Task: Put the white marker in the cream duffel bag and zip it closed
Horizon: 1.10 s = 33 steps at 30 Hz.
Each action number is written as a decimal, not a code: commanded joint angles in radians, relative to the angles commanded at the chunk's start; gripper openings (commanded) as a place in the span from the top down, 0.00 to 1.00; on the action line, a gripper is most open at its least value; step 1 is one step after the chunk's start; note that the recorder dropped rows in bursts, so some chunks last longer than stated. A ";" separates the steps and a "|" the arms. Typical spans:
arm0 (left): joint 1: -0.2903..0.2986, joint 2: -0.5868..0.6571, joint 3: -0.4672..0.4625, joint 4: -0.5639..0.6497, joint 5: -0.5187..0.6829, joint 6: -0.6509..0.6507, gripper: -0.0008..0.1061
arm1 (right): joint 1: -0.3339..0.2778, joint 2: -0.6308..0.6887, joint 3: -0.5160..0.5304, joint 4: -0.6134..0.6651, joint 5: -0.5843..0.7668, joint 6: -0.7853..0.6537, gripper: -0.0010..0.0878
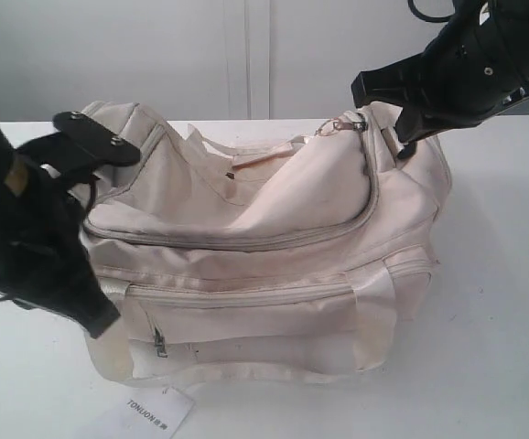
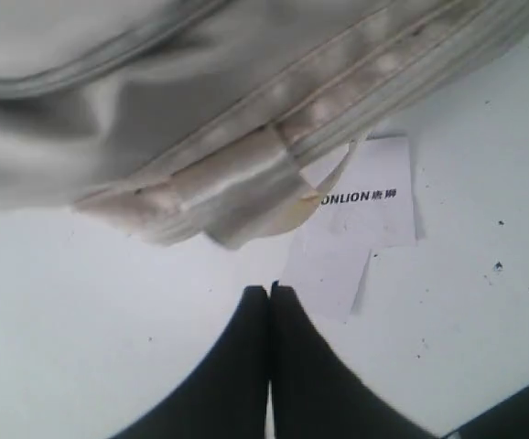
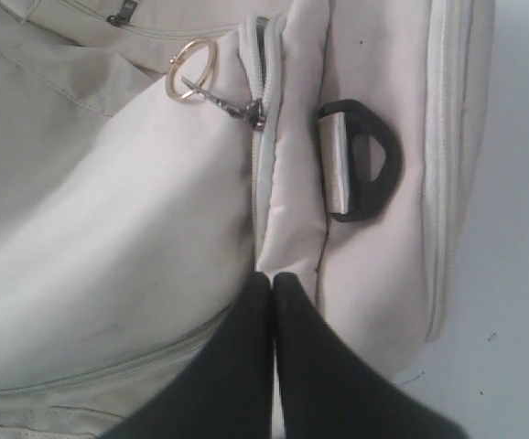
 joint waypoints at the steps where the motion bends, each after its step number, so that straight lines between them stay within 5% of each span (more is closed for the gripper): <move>1: 0.024 -0.021 0.000 -0.005 0.002 0.000 0.99 | 0.000 0.000 0.000 0.000 -0.002 0.000 0.99; 19: 0.458 -0.217 0.000 -0.255 0.002 0.207 0.99 | 0.000 0.000 0.000 0.002 -0.006 0.000 0.99; 25: 0.536 -0.282 0.023 -0.306 -0.036 0.207 0.99 | 0.000 0.000 0.000 0.002 -0.006 0.000 0.99; 33: 0.564 -0.548 0.192 -0.306 -0.096 0.180 0.99 | 0.000 0.000 0.000 0.002 -0.006 0.000 0.99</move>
